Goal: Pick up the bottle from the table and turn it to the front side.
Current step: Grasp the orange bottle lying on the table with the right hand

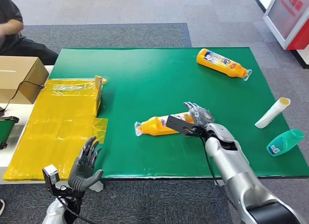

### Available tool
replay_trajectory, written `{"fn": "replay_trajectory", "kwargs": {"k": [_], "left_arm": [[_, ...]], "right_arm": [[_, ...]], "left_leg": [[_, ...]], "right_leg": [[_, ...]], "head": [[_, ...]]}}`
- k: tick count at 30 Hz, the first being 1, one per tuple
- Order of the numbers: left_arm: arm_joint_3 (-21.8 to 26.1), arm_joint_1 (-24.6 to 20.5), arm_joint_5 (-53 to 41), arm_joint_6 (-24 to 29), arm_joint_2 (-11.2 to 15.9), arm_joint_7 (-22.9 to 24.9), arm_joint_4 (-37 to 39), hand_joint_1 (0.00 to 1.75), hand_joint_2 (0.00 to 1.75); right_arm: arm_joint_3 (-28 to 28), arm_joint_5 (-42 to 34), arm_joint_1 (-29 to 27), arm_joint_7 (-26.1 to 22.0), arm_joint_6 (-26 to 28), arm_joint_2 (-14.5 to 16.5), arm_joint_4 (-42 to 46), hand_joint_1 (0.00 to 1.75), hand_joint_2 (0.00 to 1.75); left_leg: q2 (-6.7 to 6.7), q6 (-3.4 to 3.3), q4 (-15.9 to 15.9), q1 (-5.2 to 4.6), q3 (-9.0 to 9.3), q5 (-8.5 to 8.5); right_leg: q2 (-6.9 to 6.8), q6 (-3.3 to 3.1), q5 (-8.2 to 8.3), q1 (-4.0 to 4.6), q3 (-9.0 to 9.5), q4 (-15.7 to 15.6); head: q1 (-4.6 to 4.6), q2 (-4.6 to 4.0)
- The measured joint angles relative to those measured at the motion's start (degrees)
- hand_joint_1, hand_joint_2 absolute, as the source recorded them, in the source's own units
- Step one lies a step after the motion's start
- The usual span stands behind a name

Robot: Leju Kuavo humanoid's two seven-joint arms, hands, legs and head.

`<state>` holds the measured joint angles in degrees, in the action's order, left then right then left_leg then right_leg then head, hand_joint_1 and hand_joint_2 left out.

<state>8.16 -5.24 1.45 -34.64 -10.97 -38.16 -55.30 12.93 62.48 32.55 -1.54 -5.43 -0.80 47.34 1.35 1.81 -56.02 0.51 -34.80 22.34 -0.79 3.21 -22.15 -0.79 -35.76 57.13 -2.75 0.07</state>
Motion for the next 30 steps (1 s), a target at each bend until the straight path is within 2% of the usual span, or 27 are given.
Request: {"fn": "replay_trajectory", "kwargs": {"k": [9,13,17,21,24,30], "left_arm": [[-1.4,-1.6,-0.1,-0.4,0.3,0.0,2.2,0.0,1.75],[-1.9,-1.9,0.0,-0.4,0.3,0.0,2.8,0.0,1.75],[-1.9,-1.9,0.1,-0.3,0.5,0.0,3.0,0.0,1.75],[-1.7,-1.3,1.0,-0.3,0.6,0.0,2.9,0.0,1.75],[-1.2,-0.3,0.9,-0.1,0.7,0.0,2.1,0.0,1.75],[-0.3,1.0,0.1,1.9,0.9,0.0,0.1,0.0,1.75]], "right_arm": [[3.0,3.0,8.8,3.0,-4.0,-0.1,-16.6,0.0,1.75],[3.9,3.4,11.0,2.9,-4.5,-0.1,-20.1,1.75,1.75],[4.3,2.6,11.6,0.2,-2.9,-0.1,-21.5,1.75,1.75],[4.1,-2.3,8.9,-5.6,1.3,-0.3,-19.1,1.75,1.75],[3.3,-9.0,2.5,-8.9,2.3,-0.3,-10.9,1.75,1.75],[2.2,-18.6,-11.9,-9.8,2.3,0.7,10.7,1.75,1.75]], "left_leg": [[0.01,0.02,0.0,0.0,0.01,0.0],[0.01,0.01,0.0,0.0,0.03,0.0],[0.01,0.01,0.0,0.0,0.03,-0.01],[0.01,0.02,0.0,0.0,0.03,-0.01],[-0.04,0.03,0.0,0.02,0.01,0.02],[-0.11,0.13,0.0,0.04,-0.07,0.15]], "right_leg": [[0.0,-0.01,-0.01,0.01,-0.02,0.0],[0.01,-0.01,-0.01,0.0,0.0,0.0],[0.0,-0.01,0.0,0.0,0.02,0.0],[0.01,-0.05,0.02,0.02,0.01,0.0],[-0.07,-0.08,-0.06,0.05,-0.01,0.0],[-0.15,-0.14,-0.21,0.08,-0.06,0.0]], "head": [[0.0,0.0],[-0.01,0.0],[-0.01,0.0],[-0.01,0.0],[-0.01,0.0],[-0.01,0.0]]}}
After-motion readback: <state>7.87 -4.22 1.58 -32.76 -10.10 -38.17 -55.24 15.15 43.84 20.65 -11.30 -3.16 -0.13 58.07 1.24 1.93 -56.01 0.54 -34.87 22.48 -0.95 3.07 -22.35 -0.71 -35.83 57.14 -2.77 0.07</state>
